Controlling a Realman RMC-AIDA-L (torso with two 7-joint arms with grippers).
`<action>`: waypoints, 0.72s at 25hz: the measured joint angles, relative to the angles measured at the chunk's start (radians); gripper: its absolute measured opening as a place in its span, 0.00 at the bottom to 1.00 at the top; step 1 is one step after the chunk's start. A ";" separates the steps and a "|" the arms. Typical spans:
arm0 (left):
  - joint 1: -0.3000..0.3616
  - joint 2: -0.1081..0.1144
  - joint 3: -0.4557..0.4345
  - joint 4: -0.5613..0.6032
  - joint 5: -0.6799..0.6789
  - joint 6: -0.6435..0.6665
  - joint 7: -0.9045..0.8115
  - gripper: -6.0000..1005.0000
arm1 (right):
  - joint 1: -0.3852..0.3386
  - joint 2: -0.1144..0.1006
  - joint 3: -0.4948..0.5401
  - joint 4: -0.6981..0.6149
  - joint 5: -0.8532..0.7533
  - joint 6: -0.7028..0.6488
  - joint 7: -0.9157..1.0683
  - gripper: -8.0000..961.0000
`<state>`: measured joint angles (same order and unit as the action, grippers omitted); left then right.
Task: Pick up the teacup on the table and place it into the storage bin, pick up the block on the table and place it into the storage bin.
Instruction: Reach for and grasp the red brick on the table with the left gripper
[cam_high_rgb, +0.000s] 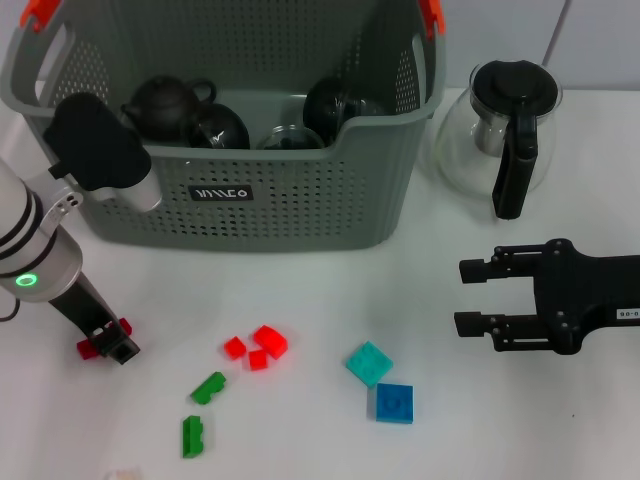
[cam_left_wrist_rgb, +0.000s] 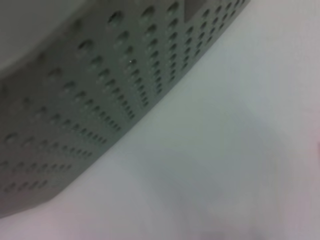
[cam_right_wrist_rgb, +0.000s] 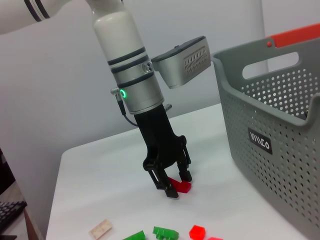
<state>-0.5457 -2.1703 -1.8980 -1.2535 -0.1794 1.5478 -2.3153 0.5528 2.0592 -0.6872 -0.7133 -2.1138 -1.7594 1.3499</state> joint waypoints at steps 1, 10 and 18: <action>-0.001 0.000 -0.001 0.003 0.000 -0.001 -0.002 0.39 | 0.000 0.000 0.000 0.000 0.000 0.000 0.000 0.71; -0.022 0.002 -0.042 0.024 -0.008 -0.002 -0.013 0.38 | -0.001 0.001 0.000 0.003 0.000 0.000 0.000 0.71; -0.032 0.004 -0.044 0.042 -0.001 -0.010 -0.032 0.20 | -0.001 0.000 0.000 0.011 0.000 0.000 0.000 0.71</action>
<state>-0.5774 -2.1660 -1.9420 -1.2119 -0.1806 1.5383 -2.3474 0.5522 2.0591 -0.6872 -0.7023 -2.1138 -1.7595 1.3498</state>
